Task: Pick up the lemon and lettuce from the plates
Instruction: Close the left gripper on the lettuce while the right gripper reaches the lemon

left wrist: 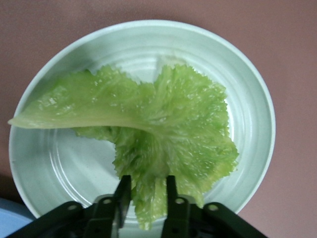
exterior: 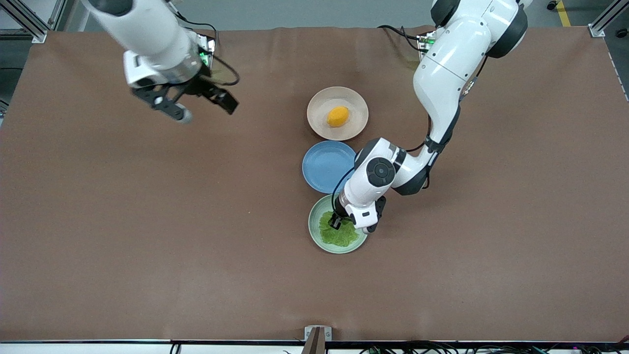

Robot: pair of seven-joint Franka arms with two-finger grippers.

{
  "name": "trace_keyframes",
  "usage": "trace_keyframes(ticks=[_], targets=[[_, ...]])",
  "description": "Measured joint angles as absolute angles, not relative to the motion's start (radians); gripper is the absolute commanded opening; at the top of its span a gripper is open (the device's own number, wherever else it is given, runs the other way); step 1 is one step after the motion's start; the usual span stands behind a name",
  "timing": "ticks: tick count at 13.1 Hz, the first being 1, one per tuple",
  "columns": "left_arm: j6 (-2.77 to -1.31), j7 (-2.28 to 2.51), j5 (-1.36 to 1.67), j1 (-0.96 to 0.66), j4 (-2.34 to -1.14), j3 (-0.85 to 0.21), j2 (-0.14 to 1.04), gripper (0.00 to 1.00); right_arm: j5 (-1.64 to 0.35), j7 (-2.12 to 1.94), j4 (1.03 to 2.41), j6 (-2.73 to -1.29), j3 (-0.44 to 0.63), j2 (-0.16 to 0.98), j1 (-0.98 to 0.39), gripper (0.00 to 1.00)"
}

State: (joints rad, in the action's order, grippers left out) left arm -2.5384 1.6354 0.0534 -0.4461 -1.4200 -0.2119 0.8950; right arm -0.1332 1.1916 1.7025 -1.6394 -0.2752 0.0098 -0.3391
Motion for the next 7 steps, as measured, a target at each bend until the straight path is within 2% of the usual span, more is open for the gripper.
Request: trace_keyframes(ticks=[4, 7], targets=[[-2.540, 1.635, 0.053, -0.446, -1.419, -0.212, 0.895, 0.05, -0.133, 1.507, 1.885, -1.917, -0.282, 0.016, -0.561, 1.00], [-2.541, 1.635, 0.053, -0.447, -1.409, -0.214, 0.893, 0.01, -0.083, 1.702, 1.957, -2.038, -0.282, 0.060, -0.693, 1.00]])
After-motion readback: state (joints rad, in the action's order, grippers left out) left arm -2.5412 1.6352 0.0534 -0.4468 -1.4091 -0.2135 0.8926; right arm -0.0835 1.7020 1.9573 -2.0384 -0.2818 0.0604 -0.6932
